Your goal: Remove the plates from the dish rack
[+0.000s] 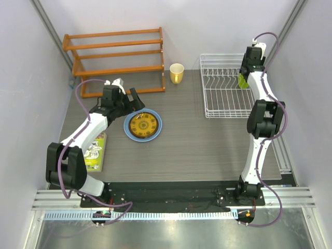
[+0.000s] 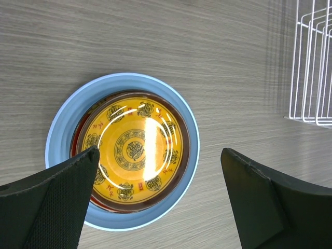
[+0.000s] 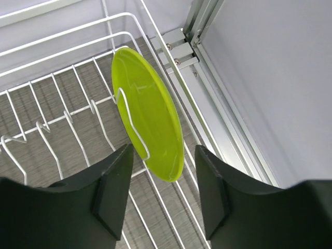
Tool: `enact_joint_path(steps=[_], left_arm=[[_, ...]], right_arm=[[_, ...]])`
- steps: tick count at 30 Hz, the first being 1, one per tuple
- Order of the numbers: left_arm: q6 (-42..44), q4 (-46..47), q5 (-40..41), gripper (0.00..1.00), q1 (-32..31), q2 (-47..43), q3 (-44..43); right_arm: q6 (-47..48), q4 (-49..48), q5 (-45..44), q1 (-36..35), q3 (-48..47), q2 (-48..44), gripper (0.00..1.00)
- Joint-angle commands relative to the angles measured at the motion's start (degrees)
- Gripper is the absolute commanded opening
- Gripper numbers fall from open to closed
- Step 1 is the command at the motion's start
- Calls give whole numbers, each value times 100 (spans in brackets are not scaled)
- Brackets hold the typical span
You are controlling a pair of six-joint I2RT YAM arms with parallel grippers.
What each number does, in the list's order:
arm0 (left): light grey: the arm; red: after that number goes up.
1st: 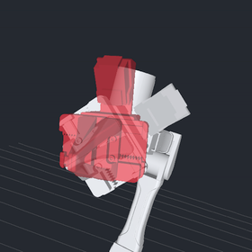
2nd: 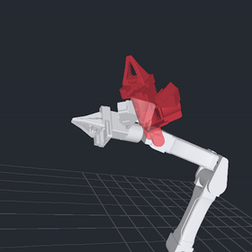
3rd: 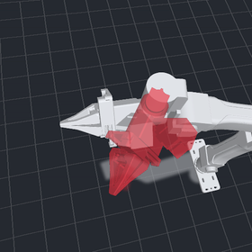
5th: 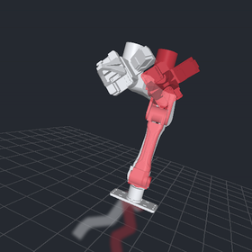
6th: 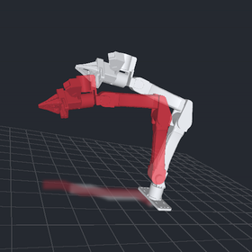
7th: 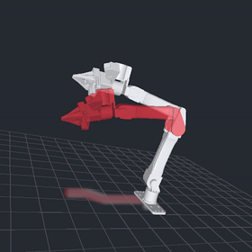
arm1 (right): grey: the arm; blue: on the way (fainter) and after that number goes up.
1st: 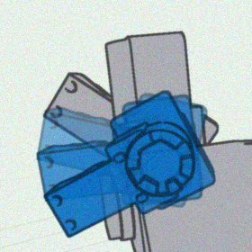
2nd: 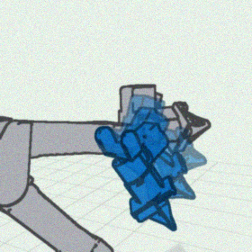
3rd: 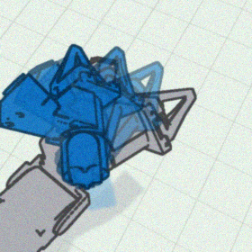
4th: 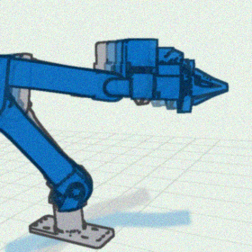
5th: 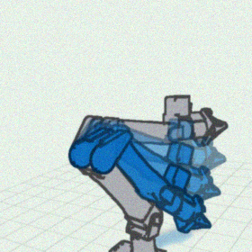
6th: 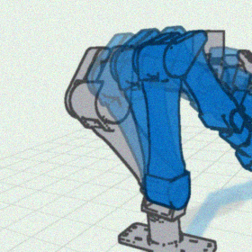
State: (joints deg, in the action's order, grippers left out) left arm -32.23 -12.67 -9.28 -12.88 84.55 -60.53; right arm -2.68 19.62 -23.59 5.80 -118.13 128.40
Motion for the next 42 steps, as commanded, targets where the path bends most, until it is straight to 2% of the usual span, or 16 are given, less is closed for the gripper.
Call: enact_joint_path(steps=[1, 5, 10, 18, 24, 28, 32, 37, 42], left_arm=[[138, 247, -127, 100, -12, 52, -275], [138, 256, -92, 99, -12, 140, -284], [111, 300, -83, 99, -12, 237, -266], [111, 309, -4, 99, -12, 325, -257], [120, 300, 5, 100, -12, 395, -248], [129, 300, 31, 99, -12, 395, -240], [129, 309, 49, 100, -12, 378, -248], [111, 309, 75, 100, -12, 360, -213], [111, 309, 180, 99, -12, 299, -152]], right_arm=[[110, -63, 83, 114, -369, 124, 54], [127, -63, 179, 193, -457, 273, 48], [127, -63, 250, 263, -562, 361, 46], [39, -54, 627, 342, -606, 537, 30], [-13, -28, 804, 343, -668, 651, 25], [4, 16, 865, 343, -721, 687, 11], [57, 33, 822, 334, -721, 582, 6], [661, 78, -196, -8, -712, 256, 4], [1269, -475, -1409, -421, -406, -103, 4]])
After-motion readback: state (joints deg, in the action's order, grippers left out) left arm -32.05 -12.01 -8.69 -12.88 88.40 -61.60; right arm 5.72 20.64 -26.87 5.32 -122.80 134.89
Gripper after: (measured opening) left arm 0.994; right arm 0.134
